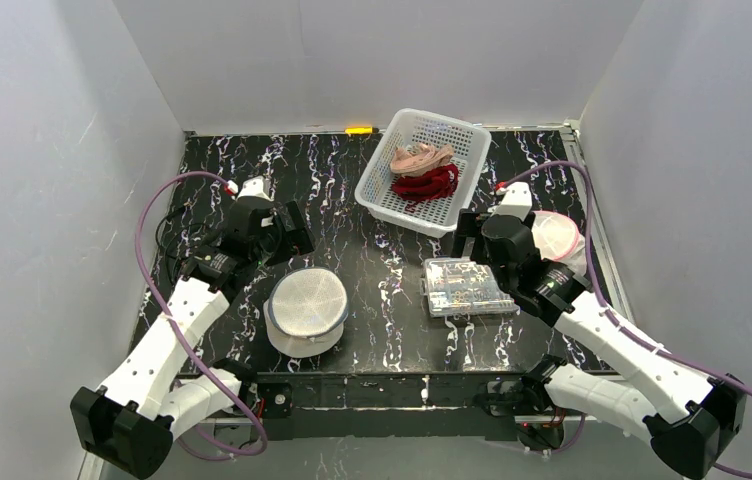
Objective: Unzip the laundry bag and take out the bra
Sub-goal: Move the laundry bag to the center of the board.
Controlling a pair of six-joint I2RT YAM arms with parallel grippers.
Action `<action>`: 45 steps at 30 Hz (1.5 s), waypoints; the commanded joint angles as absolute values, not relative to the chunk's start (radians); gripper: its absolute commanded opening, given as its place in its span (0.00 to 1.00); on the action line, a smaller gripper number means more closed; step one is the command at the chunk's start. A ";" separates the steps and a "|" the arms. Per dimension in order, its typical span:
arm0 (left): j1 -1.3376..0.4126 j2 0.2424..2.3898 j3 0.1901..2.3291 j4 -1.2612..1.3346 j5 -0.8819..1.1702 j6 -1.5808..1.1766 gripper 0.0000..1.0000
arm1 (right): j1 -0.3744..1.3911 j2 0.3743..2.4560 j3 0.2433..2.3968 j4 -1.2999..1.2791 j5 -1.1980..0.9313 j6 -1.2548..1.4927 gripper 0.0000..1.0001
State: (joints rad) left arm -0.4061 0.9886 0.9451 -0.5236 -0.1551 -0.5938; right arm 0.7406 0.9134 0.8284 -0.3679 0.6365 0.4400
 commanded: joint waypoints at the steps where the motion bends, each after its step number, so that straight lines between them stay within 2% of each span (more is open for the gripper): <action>1: -0.407 0.956 0.951 -0.555 -0.160 -0.566 0.98 | 0.738 0.892 0.829 -0.324 0.474 0.421 0.99; 4: -0.407 0.935 0.971 -0.648 -0.140 -0.621 0.98 | 0.738 0.906 0.851 -0.308 0.259 0.428 0.97; 8: -0.407 0.831 0.949 -0.728 -0.124 -0.667 0.98 | 0.742 0.979 0.833 -0.175 -0.113 0.536 0.92; 9: -0.407 0.800 0.935 -0.729 -0.130 -0.669 0.98 | 0.750 1.003 0.826 -0.136 -0.149 0.557 0.90; 12: -0.407 0.706 0.887 -0.711 -0.114 -0.665 0.98 | 0.794 1.088 0.827 -0.051 -0.166 0.592 0.87; 16: -0.407 0.587 0.820 -0.665 -0.040 -0.661 0.96 | 0.874 1.224 0.884 -0.008 -0.202 0.618 0.86; 20: -0.406 0.522 0.805 -0.691 -0.047 -0.673 0.96 | 0.955 1.340 0.939 0.021 -0.196 0.636 0.85; 32: -0.407 0.446 0.800 -0.793 -0.025 -0.732 0.95 | 0.979 1.537 0.971 0.156 -0.253 0.762 0.74; 40: -0.407 0.429 0.777 -0.814 0.000 -0.739 0.93 | 1.000 1.621 0.994 0.231 -0.313 0.818 0.53; 45: -0.406 0.423 0.766 -0.814 0.000 -0.741 0.92 | 1.002 1.624 0.988 0.222 -0.303 0.818 0.31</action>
State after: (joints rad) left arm -0.4061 0.4347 0.7750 -0.7933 -0.0158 -0.7383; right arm 0.9955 1.6276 0.9501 0.1692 -0.2916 0.8093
